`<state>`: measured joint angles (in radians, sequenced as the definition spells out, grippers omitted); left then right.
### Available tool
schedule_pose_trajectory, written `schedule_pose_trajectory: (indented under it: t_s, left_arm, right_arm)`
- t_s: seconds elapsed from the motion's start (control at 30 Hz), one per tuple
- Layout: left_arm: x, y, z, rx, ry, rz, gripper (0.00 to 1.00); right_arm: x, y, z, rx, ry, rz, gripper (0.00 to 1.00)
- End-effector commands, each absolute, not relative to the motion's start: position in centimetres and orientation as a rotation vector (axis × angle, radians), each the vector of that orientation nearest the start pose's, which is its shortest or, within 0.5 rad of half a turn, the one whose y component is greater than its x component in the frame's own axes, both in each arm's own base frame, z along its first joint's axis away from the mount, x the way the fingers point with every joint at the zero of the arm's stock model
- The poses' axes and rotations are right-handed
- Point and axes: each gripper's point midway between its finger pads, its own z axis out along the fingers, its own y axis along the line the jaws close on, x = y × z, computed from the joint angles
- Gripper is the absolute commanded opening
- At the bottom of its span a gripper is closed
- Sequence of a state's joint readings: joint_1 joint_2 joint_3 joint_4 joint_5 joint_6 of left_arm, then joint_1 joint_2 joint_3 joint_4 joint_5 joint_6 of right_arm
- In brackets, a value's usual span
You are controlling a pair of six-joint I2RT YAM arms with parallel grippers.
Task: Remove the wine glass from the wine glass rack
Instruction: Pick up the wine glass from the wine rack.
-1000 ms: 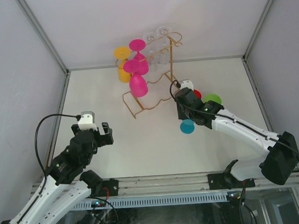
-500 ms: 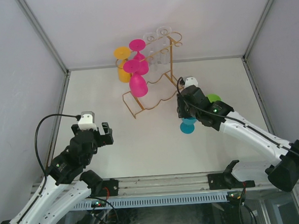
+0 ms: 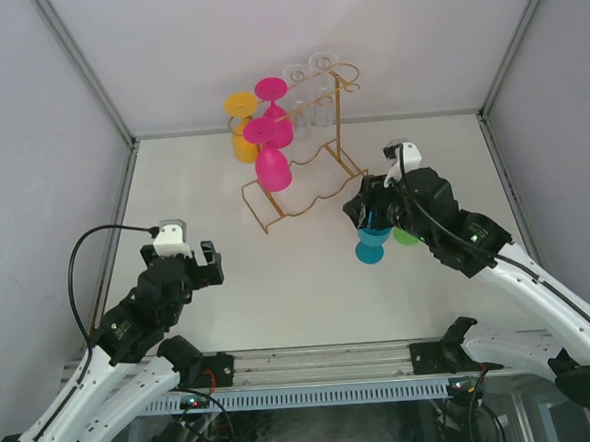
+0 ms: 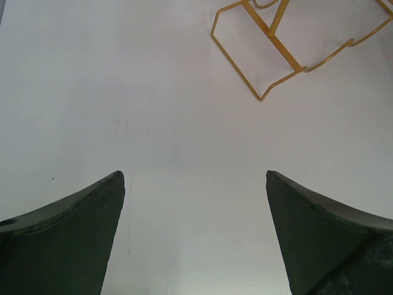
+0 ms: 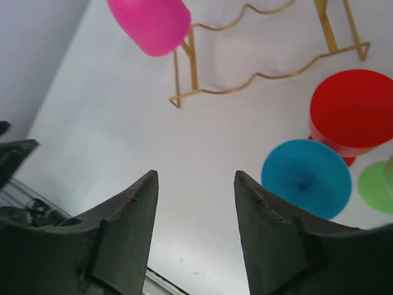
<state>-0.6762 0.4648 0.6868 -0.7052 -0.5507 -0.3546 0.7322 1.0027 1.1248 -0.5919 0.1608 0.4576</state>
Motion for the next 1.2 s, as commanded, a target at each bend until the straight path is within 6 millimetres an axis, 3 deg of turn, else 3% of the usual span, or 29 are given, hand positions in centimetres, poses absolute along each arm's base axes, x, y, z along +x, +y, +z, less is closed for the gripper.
schedule_pose_trajectory:
  t_s: [0.0, 0.27, 0.57, 1.03, 1.17]
  left_arm:
    - [20.8, -5.8, 21.4, -0.039, 1.934, -0.091, 1.00]
    - [20.6, -5.3, 21.6, -0.070, 1.928, -0.090, 1.00]
    - [20.4, -5.6, 22.0, -0.064, 1.924, -0.119, 1.00]
    - [20.1, -5.0, 22.7, -0.101, 1.877, -0.136, 1.00]
    - [20.1, -5.1, 22.6, -0.097, 1.879, -0.136, 1.00]
  right_arm:
    - [24.7, 22.5, 34.5, -0.113, 1.852, 0.812, 0.55]
    - [25.9, 25.7, 38.9, -0.054, 1.706, 1.020, 0.57]
    - [29.6, 29.0, 42.1, 0.103, 1.628, 1.154, 0.56]
    - [35.3, 34.1, 41.2, 0.241, 1.696, 1.287, 0.60]
    - [36.8, 35.2, 40.3, 0.232, 1.748, 1.239, 0.58]
